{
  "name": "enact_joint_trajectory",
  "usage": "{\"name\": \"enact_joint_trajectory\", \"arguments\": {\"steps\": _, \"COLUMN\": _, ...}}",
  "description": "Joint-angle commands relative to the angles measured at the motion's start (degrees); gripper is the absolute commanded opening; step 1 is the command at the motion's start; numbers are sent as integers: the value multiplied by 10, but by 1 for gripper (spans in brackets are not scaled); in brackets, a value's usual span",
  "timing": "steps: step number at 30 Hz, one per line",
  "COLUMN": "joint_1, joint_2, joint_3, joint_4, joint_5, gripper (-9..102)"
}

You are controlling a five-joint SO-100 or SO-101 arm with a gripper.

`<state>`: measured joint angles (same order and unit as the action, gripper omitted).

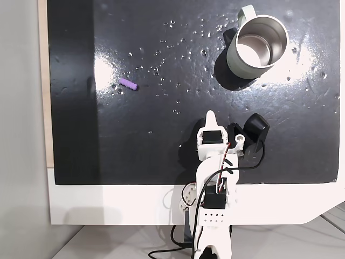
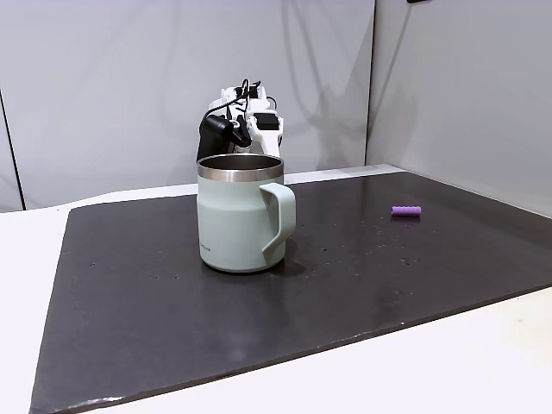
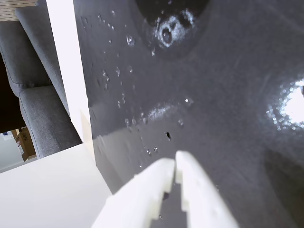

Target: Grasp a pengrip and put it in the cup.

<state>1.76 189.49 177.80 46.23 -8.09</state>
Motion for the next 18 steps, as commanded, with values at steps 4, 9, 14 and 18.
{"name": "enact_joint_trajectory", "arguments": {"steps": 4, "joint_1": -2, "joint_2": 6, "joint_3": -3, "joint_4": -19, "joint_5": -10, "gripper": 0}}
{"name": "enact_joint_trajectory", "arguments": {"steps": 9, "joint_1": -2, "joint_2": 6, "joint_3": -3, "joint_4": -19, "joint_5": -15, "gripper": 0}}
{"name": "enact_joint_trajectory", "arguments": {"steps": 14, "joint_1": -4, "joint_2": 6, "joint_3": -45, "joint_4": 1, "joint_5": -62, "gripper": 0}}
{"name": "enact_joint_trajectory", "arguments": {"steps": 18, "joint_1": -49, "joint_2": -11, "joint_3": -141, "joint_4": 50, "joint_5": -112, "gripper": 0}}
